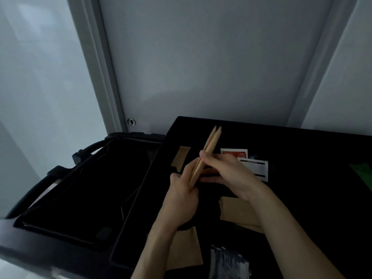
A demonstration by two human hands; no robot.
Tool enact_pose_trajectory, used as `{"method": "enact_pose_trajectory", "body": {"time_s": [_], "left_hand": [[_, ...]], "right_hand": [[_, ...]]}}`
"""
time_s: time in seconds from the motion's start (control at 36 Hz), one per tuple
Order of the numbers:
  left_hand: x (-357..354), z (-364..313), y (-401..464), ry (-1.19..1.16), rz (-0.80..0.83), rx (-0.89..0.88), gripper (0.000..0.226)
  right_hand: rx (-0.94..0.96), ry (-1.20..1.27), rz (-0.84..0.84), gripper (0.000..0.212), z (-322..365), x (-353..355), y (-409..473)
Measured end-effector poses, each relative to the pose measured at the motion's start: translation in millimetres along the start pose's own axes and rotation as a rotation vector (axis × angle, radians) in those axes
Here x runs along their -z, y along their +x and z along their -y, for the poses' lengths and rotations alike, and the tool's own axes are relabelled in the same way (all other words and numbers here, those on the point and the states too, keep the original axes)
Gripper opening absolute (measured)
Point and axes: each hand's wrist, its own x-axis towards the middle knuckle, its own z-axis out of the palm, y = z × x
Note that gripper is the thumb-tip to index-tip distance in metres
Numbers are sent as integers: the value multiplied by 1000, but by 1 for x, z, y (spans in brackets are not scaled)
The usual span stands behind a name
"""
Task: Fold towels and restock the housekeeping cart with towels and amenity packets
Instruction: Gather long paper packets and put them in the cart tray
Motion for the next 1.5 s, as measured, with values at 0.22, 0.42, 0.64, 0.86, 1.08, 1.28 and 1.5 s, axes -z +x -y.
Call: {"method": "enact_pose_trajectory", "body": {"time_s": [0.22,0.42,0.64,0.86,1.08,1.28,1.5], "left_hand": [[13,2,29,446,4,76,80],[32,9,77,374,-274,-25,34],[21,30,99,286,-319,36,19],[17,42,101,238,-198,141,34],[12,38,93,362,-54,60,24],[7,36,89,311,-51,25,18],[1,50,74,194,-155,-29,23]], "right_hand": [[-19,16,-197,8,8,-1,41],[48,48,-474,4,21,2,103],[-156,44,-552,25,-28,-18,140],[-263,14,-363,16,-44,-12,134],[-217,-84,-313,20,-48,-9,135],[-222,-128,-266,16,-52,-5,137],[-287,-370,-190,16,-47,-12,139]]}}
